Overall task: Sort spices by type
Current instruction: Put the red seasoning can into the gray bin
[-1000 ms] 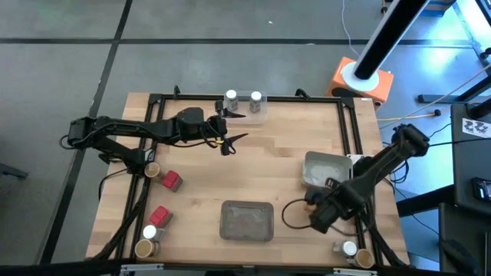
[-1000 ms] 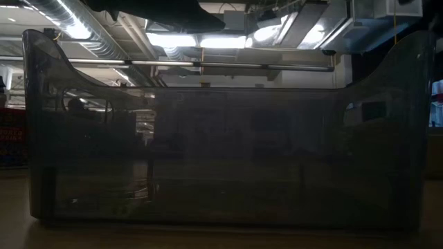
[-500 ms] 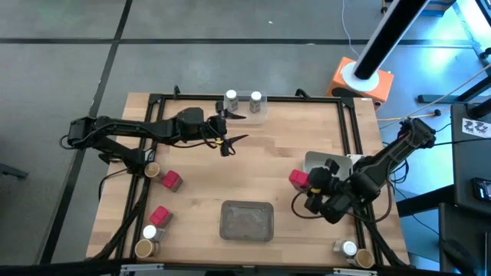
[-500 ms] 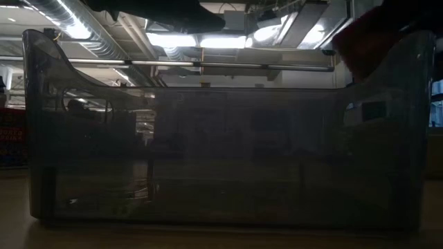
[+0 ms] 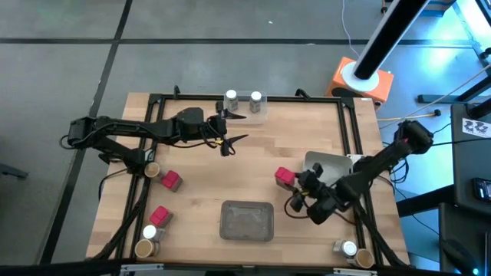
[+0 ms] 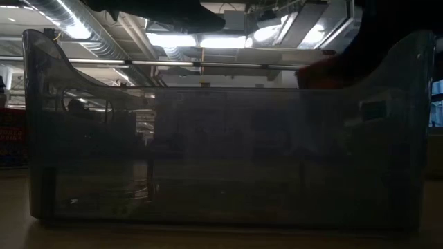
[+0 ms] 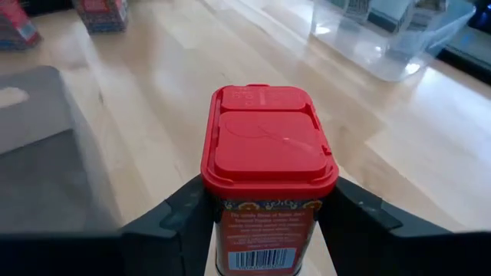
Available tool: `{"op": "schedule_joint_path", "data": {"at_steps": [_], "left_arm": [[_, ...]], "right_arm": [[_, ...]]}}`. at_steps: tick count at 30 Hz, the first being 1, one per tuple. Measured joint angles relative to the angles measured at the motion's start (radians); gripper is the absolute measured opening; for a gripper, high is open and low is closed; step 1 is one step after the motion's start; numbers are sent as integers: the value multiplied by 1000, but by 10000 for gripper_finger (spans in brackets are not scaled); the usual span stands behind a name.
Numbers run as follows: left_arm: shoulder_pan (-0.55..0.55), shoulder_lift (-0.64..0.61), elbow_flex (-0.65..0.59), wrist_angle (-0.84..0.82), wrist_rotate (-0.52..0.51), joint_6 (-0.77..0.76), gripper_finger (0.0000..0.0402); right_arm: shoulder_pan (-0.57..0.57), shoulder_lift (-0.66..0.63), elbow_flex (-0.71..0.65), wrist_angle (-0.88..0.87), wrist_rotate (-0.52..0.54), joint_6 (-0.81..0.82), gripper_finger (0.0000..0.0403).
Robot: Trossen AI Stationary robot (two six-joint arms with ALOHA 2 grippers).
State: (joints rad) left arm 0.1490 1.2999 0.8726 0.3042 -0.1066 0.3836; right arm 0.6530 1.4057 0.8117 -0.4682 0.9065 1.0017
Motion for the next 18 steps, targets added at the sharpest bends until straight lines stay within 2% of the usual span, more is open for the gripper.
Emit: {"op": "schedule_joint_path", "data": {"at_steps": [3, 18], "left_arm": [[0, 0, 0, 0, 0, 2, 276], [0, 1, 0, -1, 0, 9, 276]], "right_arm": [[-21, 30, -34, 77, -2, -12, 199], [-32, 188, -54, 185, -73, -15, 203]]}}
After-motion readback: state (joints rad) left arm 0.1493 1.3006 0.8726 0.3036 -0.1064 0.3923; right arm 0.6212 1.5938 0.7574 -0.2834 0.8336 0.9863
